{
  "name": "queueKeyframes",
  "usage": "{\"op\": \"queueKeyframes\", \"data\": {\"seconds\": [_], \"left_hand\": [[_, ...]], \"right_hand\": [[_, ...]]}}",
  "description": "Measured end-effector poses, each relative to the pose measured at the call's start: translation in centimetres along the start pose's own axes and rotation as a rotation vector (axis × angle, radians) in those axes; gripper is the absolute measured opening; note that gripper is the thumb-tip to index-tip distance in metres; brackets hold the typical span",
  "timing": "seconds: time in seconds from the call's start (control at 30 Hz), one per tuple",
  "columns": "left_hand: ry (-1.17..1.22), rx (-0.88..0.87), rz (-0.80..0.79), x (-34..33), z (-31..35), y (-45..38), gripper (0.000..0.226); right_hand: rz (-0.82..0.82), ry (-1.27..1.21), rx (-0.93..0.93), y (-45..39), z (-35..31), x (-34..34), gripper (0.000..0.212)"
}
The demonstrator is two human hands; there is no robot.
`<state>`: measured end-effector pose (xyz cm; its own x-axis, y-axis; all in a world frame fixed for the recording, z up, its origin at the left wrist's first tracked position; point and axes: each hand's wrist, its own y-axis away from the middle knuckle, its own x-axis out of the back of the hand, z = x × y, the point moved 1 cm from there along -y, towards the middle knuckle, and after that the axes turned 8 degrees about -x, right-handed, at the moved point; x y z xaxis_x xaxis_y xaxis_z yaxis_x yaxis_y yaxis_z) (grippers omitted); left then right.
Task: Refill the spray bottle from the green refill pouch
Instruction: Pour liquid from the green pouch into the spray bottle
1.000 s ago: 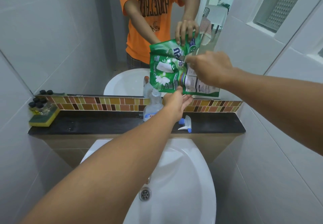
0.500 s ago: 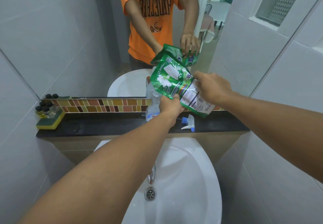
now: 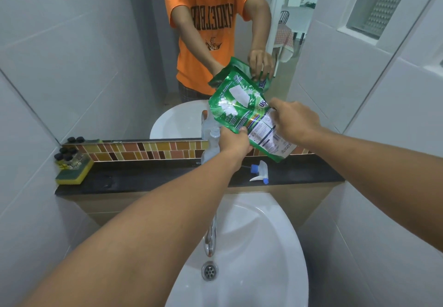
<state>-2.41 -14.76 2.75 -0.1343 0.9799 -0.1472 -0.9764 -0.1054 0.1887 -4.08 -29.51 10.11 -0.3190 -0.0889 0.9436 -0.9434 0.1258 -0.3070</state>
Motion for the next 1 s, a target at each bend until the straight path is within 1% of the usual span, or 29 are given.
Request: {"op": "queueKeyframes", "data": {"seconds": [0.13,0.2,0.27,0.4,0.43,0.53,0.57,0.7,0.9,1.0], "left_hand": [[0.149,0.051,-0.042,-0.5,0.1,0.3,0.043],[0.212,0.076,-0.053,-0.9,-0.1,0.5,0.036],[0.268,0.108,-0.068,-1.3,-0.5,0.7,0.027],[0.35,0.15,-0.071,-1.9,-0.8,0.8,0.022],[0.361,0.155,-0.063,-2.0,-0.7,0.8,0.021],[0.413,0.161,-0.048,-2.2,-0.2,0.9,0.025],[0.445,0.164,-0.05,-2.3,0.0,1.0,0.023],[0.54,0.179,-0.044,-2.3,0.7,1.2,0.013],[0.63,0.184,-0.052,-2.5,1.3,1.1,0.013],[0.672,0.198,-0.065,-2.6,1.6,1.1,0.014]], "right_hand": [[0.029,0.083,0.043,-0.2,-0.1,0.9,0.014],[0.054,0.139,0.069,-0.4,-0.4,1.5,0.02],[0.074,0.195,0.098,-0.5,-0.9,1.9,0.032],[0.111,0.272,0.196,-1.1,-1.9,2.8,0.047],[0.129,0.284,0.221,-1.3,-2.1,3.1,0.047],[0.173,0.305,0.29,-1.6,-2.9,4.1,0.043],[0.181,0.308,0.309,-1.7,-3.2,4.3,0.042],[0.174,0.304,0.347,-2.1,-4.2,5.0,0.042],[0.198,0.374,0.406,-2.6,-5.5,6.1,0.045],[0.206,0.415,0.428,-2.8,-6.1,6.6,0.043]]}}
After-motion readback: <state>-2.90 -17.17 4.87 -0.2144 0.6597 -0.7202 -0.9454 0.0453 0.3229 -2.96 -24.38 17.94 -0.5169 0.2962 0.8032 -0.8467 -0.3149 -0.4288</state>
